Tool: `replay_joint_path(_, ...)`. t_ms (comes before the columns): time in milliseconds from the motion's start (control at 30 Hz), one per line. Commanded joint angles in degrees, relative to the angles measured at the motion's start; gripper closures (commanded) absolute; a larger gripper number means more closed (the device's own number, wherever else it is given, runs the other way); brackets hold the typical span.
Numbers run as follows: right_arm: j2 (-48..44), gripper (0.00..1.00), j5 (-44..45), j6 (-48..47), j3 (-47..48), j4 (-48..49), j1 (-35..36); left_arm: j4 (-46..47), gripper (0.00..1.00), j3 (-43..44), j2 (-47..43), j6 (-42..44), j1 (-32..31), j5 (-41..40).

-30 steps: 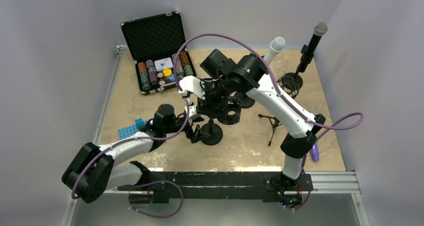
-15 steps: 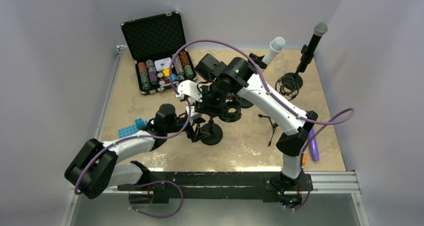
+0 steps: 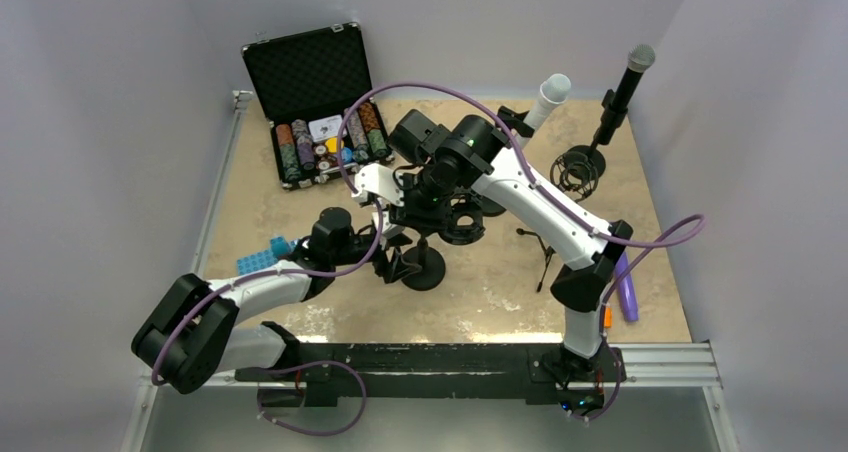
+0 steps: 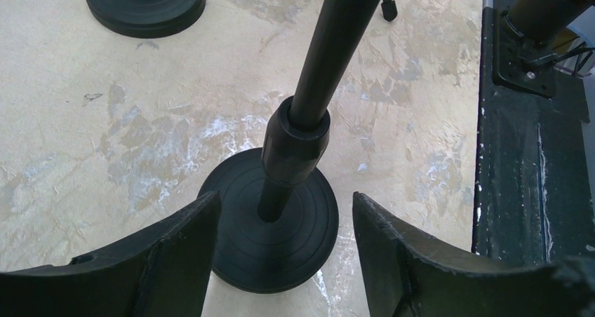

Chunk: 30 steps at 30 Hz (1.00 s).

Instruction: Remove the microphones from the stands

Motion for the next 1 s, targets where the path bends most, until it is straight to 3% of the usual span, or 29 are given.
replay_joint_path(0,0.41,0.85,-2.29,-2.59,0.25,-3.14,0.21,-1.12,0.24,0.66,-0.20,-0.20,-0.25,-1.48)
replay_joint_path(100,2.18,0.94,-2.48,-4.43,3.31,-5.14,0.19,-5.25,0.17,0.35,-1.10,-1.48,-0.17,-5.34)
replay_joint_path(200,3.57,1.00,-3.35,-6.70,5.23,-6.08,0.39,-1.17,0.11,-1.41,-0.91,-6.35,-0.10,-6.61)
replay_joint_path(300,4.70,1.00,-3.06,-9.65,5.16,-6.97,1.50,3.00,0.11,-2.03,2.44,-11.10,-0.15,-5.22)
replay_joint_path(600,5.91,1.00,-1.38,-12.54,1.38,-6.99,2.65,-1.35,0.10,-0.57,6.52,-17.66,0.41,-12.17)
replay_joint_path(967,6.73,1.00,-3.17,-7.32,-5.31,-4.47,2.68,-3.30,0.09,0.35,7.72,-19.52,0.48,-15.03)
